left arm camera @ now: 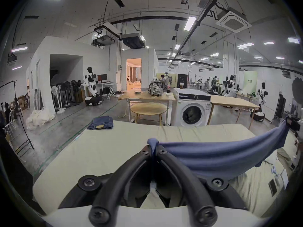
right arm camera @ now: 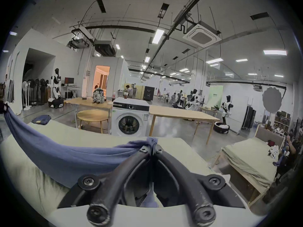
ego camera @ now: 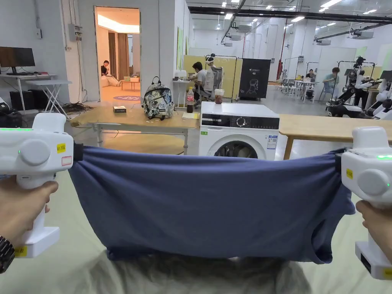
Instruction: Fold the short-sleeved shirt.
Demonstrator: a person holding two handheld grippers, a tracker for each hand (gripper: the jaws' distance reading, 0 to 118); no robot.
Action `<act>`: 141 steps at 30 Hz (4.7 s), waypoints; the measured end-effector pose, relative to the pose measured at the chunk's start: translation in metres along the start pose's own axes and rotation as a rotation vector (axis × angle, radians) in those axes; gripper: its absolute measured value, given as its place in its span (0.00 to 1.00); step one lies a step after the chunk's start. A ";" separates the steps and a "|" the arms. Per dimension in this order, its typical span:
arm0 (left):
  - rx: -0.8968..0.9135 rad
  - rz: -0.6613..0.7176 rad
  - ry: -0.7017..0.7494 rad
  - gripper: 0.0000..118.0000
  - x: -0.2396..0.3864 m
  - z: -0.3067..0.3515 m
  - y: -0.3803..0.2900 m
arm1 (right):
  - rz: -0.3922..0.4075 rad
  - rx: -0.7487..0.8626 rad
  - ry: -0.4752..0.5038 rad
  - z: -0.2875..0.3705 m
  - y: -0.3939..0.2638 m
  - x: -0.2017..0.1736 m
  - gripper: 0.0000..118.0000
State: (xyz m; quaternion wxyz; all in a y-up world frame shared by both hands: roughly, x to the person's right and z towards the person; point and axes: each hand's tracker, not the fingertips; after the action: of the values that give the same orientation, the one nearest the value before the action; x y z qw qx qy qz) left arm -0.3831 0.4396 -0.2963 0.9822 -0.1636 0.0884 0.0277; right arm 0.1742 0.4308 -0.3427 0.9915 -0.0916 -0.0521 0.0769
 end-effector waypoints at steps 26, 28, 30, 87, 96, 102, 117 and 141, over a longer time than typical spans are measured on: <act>-0.419 0.055 -0.039 0.00 -0.029 0.114 -0.303 | 0.104 -0.528 0.128 0.155 -0.273 0.013 0.00; -0.461 0.035 -0.034 0.00 -0.030 0.114 -0.313 | 0.135 -0.592 0.136 0.158 -0.286 0.013 0.00; -0.490 0.020 -0.036 0.00 -0.030 0.113 -0.323 | 0.132 -0.619 0.145 0.160 -0.296 0.014 0.00; -0.342 -0.013 -0.071 0.00 0.031 0.060 -0.247 | -0.112 -0.100 0.219 0.108 -0.206 -0.115 0.00; -0.676 0.117 -0.072 0.27 -0.047 0.052 -0.291 | -0.085 -0.183 0.244 0.100 -0.225 -0.119 0.00; -0.824 0.111 0.052 0.69 -0.049 0.044 -0.325 | -0.076 -0.226 0.247 0.101 -0.237 -0.121 0.00; -0.839 -0.114 0.009 0.01 -0.007 0.047 -0.345 | -0.061 -0.391 0.210 0.111 -0.256 -0.073 0.00; -0.810 -0.070 0.014 0.01 -0.012 0.058 -0.342 | 0.015 -0.850 0.270 0.118 -0.333 -0.007 0.07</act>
State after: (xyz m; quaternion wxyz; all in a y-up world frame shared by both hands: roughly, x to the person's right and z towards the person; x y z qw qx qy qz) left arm -0.3571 0.1348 -0.1321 0.8379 -0.5405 0.0714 0.0256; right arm 0.2014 0.1267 -0.1650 0.8631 -0.5005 0.0516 0.0433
